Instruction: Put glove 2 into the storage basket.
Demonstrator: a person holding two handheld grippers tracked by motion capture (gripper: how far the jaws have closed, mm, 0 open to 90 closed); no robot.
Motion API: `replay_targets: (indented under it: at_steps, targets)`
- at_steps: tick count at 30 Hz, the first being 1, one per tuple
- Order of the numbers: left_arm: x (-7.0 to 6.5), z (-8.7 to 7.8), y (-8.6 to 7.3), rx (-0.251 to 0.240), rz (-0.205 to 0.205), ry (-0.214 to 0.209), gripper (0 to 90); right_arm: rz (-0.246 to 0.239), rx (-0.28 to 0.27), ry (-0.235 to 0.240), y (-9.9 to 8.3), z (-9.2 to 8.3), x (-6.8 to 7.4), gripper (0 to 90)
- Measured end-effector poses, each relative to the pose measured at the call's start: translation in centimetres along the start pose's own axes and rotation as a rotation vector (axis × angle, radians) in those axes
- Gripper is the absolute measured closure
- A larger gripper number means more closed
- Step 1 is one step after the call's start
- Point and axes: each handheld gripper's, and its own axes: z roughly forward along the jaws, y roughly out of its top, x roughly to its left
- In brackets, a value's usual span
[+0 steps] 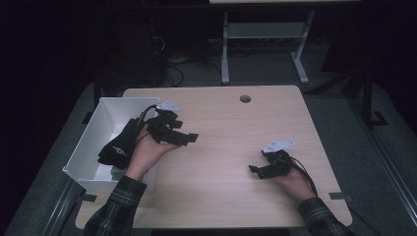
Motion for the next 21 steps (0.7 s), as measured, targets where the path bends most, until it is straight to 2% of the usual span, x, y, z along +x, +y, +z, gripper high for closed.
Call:
replay_targets:
  at_steps: [3,9,21]
  targets:
    - [-0.9,1.3,-0.5,0.003,0.007,-0.025,20.2,0.0,0.0,0.0,0.0,0.0,0.0,18.5]
    - [-2.2,3.7,-2.1,0.029,0.024,-0.049,20.2,-0.001,0.0,0.0,0.0,0.0,0.0,18.4]
    - [-3.0,7.3,-5.4,0.058,0.087,-0.097,18.0,-0.001,0.0,0.0,0.0,0.0,0.0,18.4]
